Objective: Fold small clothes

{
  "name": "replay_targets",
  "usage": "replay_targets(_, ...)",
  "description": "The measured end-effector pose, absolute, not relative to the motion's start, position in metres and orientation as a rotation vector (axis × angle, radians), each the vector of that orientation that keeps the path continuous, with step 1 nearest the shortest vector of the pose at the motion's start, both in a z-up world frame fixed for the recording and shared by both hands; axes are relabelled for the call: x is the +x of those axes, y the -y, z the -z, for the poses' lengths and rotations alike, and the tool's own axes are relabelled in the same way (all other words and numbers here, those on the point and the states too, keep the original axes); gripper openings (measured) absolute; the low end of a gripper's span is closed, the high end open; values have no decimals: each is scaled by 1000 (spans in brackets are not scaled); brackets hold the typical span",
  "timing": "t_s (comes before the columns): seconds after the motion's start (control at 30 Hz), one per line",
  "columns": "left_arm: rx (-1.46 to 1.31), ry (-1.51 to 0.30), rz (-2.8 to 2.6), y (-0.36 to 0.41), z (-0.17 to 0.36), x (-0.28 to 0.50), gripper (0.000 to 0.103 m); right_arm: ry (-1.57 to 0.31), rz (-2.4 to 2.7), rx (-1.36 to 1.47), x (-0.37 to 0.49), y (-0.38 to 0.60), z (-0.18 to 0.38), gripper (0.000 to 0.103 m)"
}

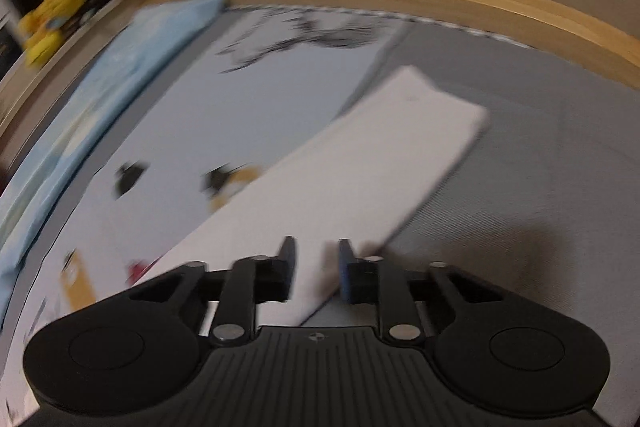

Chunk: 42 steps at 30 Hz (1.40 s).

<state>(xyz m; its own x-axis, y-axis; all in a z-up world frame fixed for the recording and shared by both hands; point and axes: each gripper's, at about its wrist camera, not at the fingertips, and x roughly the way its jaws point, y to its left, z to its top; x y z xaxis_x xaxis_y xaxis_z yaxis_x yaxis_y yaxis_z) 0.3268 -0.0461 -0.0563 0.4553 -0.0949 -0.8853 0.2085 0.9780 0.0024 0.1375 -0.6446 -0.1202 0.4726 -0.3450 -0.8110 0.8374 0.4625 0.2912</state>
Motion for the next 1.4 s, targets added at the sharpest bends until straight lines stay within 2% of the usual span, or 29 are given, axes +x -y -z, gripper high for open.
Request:
replay_targets(0.03,127,-1077,186,49,55,326,47,-753,838,765,136,650,125,46)
replay_targets(0.1,132,-1060,181,51,50,325,47,-774,890,758,131,660,137,50)
replay_targets(0.3,95,-1039,192,55,39,323,48,-728,937,755,134,666,154,50)
replay_targets(0.33,94,-1038,197,56,39,322,48,-705,923,759,137,665,155,45)
replay_targets(0.37,94,-1039,202,57,39,322,48,-690,902,763,140,663,158,21)
replay_targets(0.4,96,-1040,208,58,39,321,48,-680,900,758,143,660,159,3)
replay_targets(0.53,97,-1040,221,56,38,320,48,-600,943,679,151,645,141,2)
replay_targets(0.8,55,-1020,198,27,27,323,48,-485,872,467,192,580,72,2)
replay_targets(1.0,11,-1015,157,0,22,326,48,-420,379,230,243,419,11,2)
replay_targets(1.1,-19,-1009,141,-11,18,328,48,-454,17,160,252,322,1,2)
replay_targets(1.2,-35,-1011,124,-19,17,330,48,-568,-327,72,251,240,16,3)
replay_targets(1.37,-53,-1007,118,-31,13,331,48,-804,-649,-201,232,162,63,6)
replay_targets(1.4,-62,-1006,115,-34,12,331,48,-821,-658,-227,230,158,65,11)
